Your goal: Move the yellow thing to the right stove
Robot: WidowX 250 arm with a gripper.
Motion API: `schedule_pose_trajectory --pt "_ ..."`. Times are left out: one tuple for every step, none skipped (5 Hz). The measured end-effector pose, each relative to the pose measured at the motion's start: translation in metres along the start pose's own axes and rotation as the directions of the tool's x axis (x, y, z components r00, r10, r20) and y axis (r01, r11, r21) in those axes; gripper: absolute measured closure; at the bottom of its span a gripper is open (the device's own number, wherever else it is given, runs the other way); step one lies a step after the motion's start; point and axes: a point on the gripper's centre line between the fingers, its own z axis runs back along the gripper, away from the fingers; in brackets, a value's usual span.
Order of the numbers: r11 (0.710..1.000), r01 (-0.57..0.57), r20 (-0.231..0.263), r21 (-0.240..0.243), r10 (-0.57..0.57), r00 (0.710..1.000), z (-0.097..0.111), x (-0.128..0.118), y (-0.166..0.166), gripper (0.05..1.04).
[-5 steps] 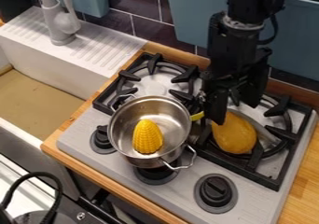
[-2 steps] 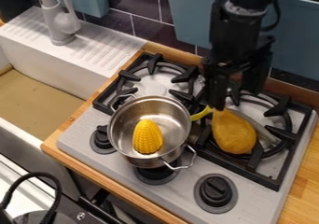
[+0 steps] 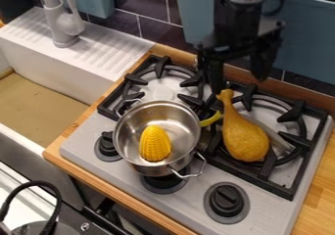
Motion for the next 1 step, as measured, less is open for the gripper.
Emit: schedule_pose_trajectory --pt "0.993 0.113 0.034 -0.022 -0.112 0.993 0.0041 0.0081 0.0075 0.083"
